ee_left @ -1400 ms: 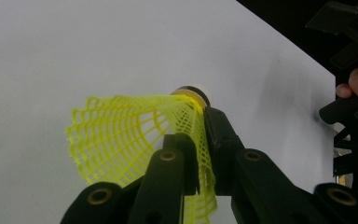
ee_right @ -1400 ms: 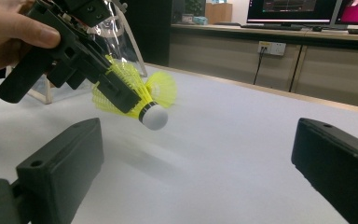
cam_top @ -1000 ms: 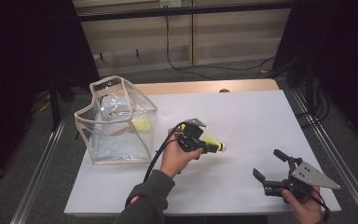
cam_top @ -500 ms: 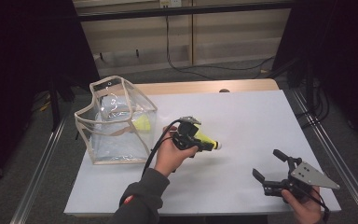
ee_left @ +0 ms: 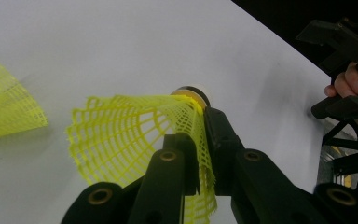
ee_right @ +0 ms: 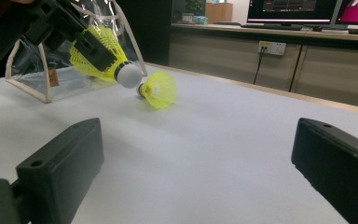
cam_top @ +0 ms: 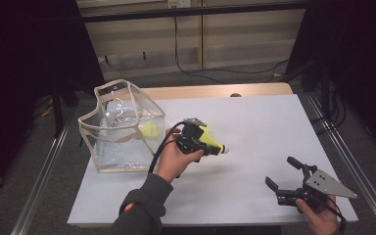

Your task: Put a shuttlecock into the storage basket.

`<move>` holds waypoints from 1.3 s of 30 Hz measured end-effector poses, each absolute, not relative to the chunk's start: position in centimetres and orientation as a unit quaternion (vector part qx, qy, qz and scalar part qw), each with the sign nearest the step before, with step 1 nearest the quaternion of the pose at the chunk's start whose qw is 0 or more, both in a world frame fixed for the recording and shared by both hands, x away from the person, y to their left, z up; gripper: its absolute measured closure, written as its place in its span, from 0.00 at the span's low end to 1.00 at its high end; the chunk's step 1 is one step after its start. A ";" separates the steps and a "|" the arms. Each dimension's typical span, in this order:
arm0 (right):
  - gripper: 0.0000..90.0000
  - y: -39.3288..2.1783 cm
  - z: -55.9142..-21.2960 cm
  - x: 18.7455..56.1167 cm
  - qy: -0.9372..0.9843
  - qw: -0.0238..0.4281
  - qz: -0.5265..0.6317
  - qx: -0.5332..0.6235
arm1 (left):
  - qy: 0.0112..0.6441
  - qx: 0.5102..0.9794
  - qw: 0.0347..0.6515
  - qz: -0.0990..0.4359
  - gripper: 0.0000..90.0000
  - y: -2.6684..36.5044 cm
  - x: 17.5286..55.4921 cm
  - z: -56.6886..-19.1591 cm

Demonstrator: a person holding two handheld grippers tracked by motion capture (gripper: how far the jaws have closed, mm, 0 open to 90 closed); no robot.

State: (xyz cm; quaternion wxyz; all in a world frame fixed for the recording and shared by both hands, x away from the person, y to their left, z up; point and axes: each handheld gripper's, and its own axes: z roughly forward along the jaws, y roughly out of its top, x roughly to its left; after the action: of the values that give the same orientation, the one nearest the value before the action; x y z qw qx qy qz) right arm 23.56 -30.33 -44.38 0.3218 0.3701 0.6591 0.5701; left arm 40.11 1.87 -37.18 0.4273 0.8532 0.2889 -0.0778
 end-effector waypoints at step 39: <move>0.02 -30.2 -44.4 23.7 0.660 0.321 0.570 0.369 | 0.323 0.846 0.422 -0.052 0.95 5.0 41.2 -33.2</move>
State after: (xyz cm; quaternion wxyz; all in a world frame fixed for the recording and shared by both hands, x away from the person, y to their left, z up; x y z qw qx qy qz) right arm 23.74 -30.17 -44.42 0.3207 0.3688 0.6604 0.5701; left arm 41.18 5.04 -33.25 0.4217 0.8457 0.3227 -0.0523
